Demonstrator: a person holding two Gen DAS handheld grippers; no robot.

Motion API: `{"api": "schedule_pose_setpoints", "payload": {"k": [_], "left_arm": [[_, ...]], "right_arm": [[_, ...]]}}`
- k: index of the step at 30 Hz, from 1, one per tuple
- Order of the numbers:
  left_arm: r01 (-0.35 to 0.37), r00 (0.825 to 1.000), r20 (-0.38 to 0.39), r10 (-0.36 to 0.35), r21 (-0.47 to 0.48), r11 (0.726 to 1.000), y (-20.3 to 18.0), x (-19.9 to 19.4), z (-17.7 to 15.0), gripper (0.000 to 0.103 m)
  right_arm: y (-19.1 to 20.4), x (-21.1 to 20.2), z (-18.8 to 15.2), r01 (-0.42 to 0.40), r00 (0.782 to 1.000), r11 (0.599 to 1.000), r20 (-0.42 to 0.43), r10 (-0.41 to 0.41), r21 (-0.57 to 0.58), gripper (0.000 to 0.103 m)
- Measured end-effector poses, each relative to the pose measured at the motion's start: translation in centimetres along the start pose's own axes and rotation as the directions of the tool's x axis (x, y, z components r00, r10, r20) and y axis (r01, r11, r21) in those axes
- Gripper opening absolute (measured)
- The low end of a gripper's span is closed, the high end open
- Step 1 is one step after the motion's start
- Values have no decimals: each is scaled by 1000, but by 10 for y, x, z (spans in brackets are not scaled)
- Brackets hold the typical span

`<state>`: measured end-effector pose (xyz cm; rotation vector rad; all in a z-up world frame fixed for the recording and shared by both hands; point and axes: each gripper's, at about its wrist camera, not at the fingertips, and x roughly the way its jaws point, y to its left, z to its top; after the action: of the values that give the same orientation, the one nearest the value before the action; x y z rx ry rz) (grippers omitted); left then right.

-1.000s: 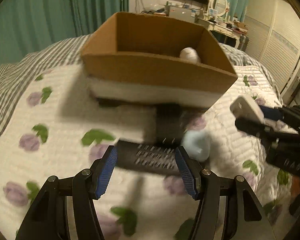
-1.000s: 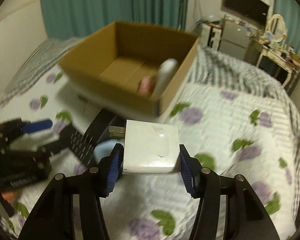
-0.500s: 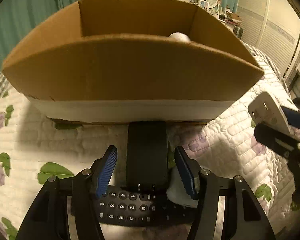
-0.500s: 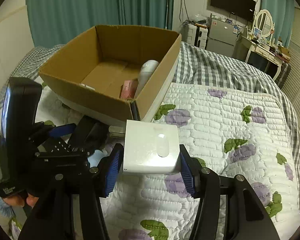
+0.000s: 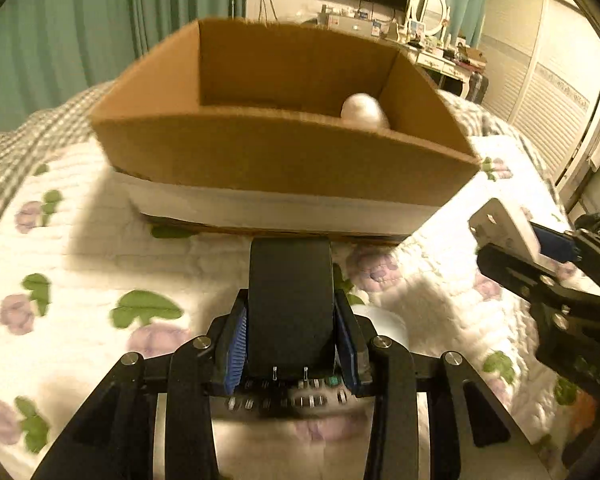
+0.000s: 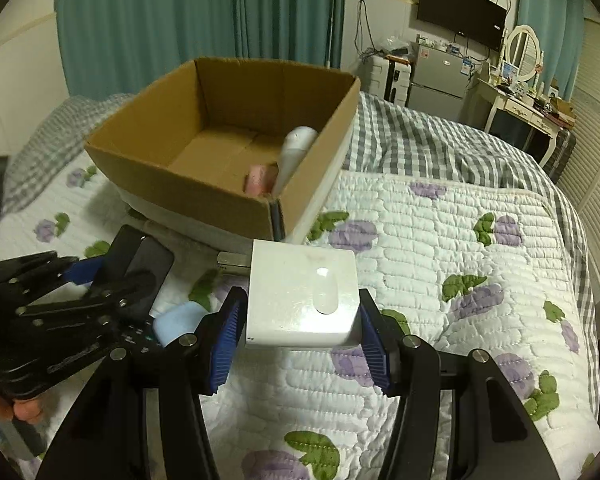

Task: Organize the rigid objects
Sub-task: 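Grasp the black rectangular device with the left gripper, then lower the black device and white block into the box and release both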

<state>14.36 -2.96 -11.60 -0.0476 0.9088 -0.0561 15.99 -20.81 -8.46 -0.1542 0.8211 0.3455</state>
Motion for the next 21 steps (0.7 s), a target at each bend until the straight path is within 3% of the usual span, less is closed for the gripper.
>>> {"api": "schedule_pose_setpoints", "payload": {"k": [7,11,17,21], "left_arm": [[59,990,127,-59,-1,998,-1,-73,29,39],[35,975,217,-44,45,998,-1,-98,67,39],[-20,972,234,4,63,998,10,-67,121,39],[-4,982,190,-13,88,996,17,-23,130,39]], "right_arm": [[2,-49,47,4,990,998,142,4,-56,54],[3,-63,89,-1,976,997,218,17,-71,54],[8,-42,133,-31,965,998,259,43,-50,54],[9,-14,148,-28,967,998,251,39,-48,54]]}}
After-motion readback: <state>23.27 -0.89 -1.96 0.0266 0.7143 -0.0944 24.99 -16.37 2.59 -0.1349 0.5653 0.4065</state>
